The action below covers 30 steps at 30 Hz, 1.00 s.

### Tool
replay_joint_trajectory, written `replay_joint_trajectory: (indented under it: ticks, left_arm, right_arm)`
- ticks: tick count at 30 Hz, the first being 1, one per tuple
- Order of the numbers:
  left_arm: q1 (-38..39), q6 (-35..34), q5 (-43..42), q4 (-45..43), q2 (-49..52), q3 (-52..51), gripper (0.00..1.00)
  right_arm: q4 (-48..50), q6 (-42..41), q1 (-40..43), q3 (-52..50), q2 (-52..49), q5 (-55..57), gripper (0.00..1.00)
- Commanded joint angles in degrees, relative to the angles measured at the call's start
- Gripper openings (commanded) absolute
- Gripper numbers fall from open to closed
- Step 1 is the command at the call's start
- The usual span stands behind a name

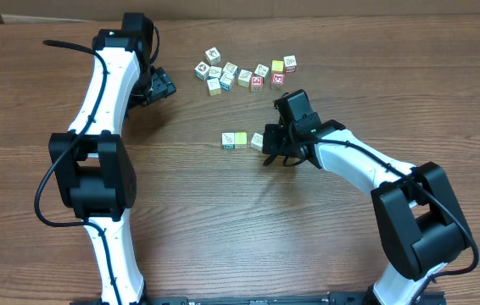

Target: Form a horizontal line

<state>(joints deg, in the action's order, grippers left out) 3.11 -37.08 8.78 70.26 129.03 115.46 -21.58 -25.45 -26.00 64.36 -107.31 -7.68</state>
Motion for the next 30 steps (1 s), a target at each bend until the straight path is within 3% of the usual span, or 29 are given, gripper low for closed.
replay_joint_trajectory:
  ticks: [1,30]
  left_arm:
    - [0.2,0.5,0.2,0.0,0.6,1.0,1.00]
    - [0.2,0.5,0.2,0.0,0.6,1.0,1.00]
  right_arm:
    - [0.6,0.0,-0.3,-0.7,-0.2,0.1,0.04]
    - [2.2,-0.3,-0.3,-0.7,-3.0,2.9,0.04]
